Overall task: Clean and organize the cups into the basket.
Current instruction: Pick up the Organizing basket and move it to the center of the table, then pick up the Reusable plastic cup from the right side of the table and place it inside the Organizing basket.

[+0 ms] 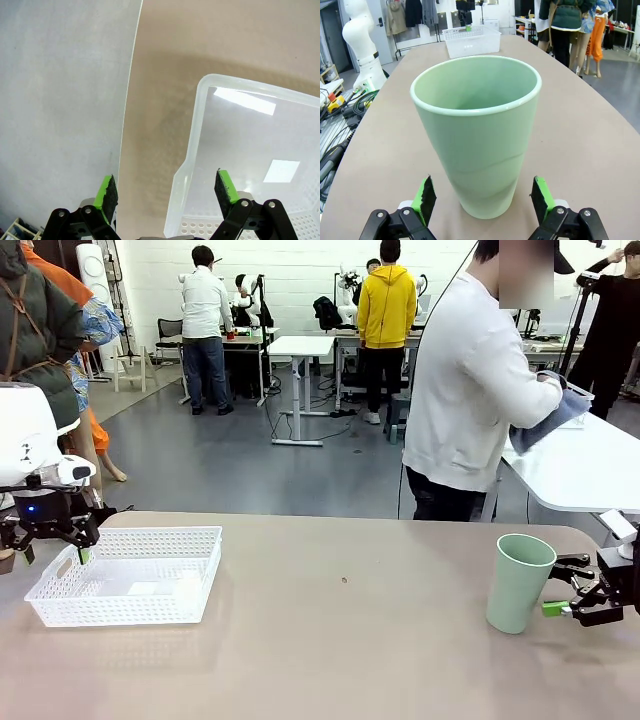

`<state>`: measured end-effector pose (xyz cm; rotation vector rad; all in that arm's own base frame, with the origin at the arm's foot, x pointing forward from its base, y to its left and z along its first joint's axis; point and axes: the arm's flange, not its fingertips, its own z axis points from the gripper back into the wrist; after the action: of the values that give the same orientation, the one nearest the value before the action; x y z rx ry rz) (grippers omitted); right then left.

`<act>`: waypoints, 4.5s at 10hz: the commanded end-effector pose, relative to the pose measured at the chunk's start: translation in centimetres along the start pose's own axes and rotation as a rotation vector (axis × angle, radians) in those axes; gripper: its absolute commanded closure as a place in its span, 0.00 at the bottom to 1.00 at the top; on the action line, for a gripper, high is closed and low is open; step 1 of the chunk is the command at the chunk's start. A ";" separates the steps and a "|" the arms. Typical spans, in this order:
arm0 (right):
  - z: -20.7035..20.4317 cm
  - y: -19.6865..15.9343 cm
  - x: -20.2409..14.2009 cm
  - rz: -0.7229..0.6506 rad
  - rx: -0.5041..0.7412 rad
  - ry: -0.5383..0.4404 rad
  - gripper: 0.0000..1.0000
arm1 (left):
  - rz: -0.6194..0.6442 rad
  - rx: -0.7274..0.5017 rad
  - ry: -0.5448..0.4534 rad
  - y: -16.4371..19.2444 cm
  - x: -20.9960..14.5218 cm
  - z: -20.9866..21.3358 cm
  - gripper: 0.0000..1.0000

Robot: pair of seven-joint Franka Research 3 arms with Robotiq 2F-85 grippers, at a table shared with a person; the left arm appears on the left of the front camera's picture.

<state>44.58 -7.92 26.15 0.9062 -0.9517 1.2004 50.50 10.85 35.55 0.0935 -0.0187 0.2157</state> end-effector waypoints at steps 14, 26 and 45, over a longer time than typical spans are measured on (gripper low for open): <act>0.0 0.0 0.0 0.000 0.000 0.000 0.00 | -0.021 -0.035 0.058 -1.8 1.2 0.5 0.04; -3.9 -0.5 -1.0 -0.016 0.126 -0.021 0.00 | -0.032 -0.040 0.073 -1.8 1.0 0.3 0.13; -6.5 -1.2 -1.7 0.043 0.226 -0.071 1.00 | -0.046 -0.065 0.087 -1.6 0.8 0.6 1.00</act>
<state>46.25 -2.07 22.45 1.1213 -0.9052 1.3138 51.97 9.35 35.85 0.0331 0.0604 0.1687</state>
